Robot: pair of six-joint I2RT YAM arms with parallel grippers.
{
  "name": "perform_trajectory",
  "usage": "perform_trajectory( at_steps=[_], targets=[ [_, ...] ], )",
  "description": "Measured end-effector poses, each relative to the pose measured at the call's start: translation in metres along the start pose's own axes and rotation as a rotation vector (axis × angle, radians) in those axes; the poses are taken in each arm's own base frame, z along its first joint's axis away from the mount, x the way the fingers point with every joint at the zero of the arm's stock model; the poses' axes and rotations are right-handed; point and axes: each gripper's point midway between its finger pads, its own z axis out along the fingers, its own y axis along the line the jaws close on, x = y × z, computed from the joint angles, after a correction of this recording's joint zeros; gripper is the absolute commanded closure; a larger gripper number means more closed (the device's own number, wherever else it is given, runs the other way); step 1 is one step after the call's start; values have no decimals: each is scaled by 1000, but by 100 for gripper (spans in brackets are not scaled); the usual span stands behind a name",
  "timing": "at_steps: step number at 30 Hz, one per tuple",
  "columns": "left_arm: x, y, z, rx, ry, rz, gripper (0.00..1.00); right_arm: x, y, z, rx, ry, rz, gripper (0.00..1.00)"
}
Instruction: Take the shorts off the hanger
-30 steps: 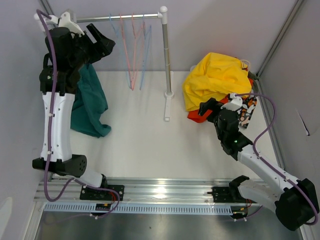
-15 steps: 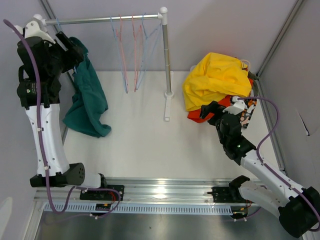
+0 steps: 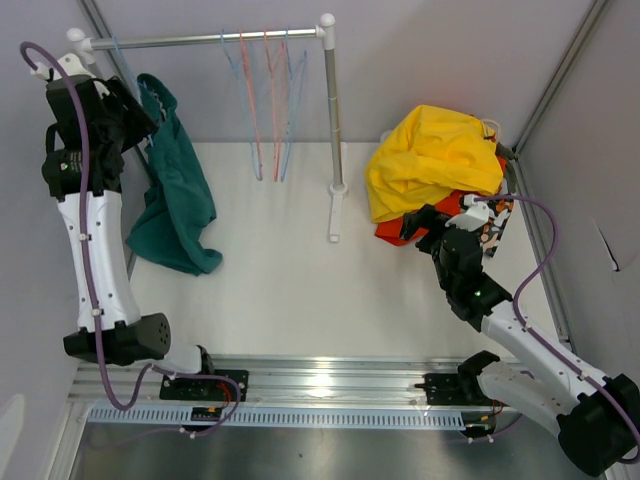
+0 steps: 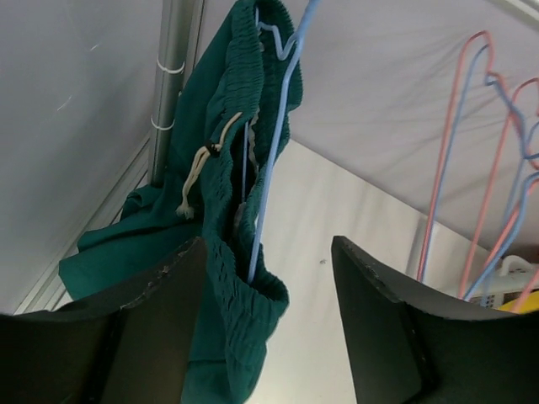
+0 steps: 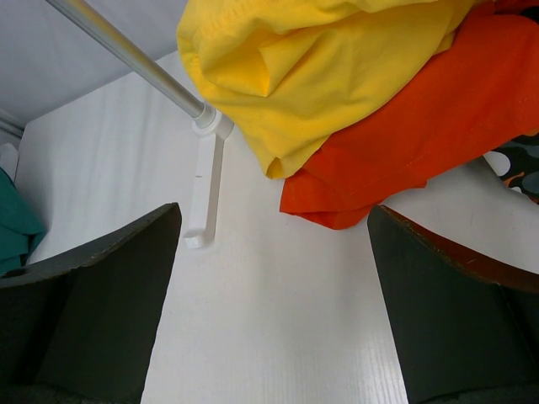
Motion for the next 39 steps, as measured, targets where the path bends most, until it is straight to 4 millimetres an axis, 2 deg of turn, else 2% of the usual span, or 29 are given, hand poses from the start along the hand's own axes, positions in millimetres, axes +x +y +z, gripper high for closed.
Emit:
perform_trajectory(
  at_steps=[6, 7, 12, 13, 17, 24, 27, 29, 32, 35, 39],
  targets=[
    [23, 7, 37, -39, 78, 10, 43, -3, -2, 0, 3, -9, -9, 1],
    [26, 8, 42, -43, 90, 11, 50, -3, -3, 0, 4, -10, -10, 1],
    [39, 11, 62, -57, 128, 14, 68, 1, -11, 1, 23, -4, -20, 1],
    [40, 11, 64, -59, 133, 14, 76, 1, -12, 1, 26, -3, -21, 1],
    [39, 7, 73, -47, 134, 11, 100, 0, -15, 2, 34, -5, -21, 1],
    [28, -8, 74, -6, 118, 14, 100, 0, -15, 2, 29, -3, -21, 1],
    [21, -26, 66, 40, 106, 18, 100, 1, -8, 0, -6, 7, -30, 1],
    [14, -43, 56, 87, 93, 18, 100, 1, 8, -5, -80, 13, -38, 1],
    [4, -69, 40, 166, 69, 10, 100, -3, 52, -24, -258, 19, -53, 1],
    [1, -90, 25, 232, 61, 2, 100, -21, 115, -49, -453, 5, -69, 1],
    [6, -108, 12, 280, 71, -4, 100, -55, 218, -98, -718, -55, -66, 0]
  ],
)
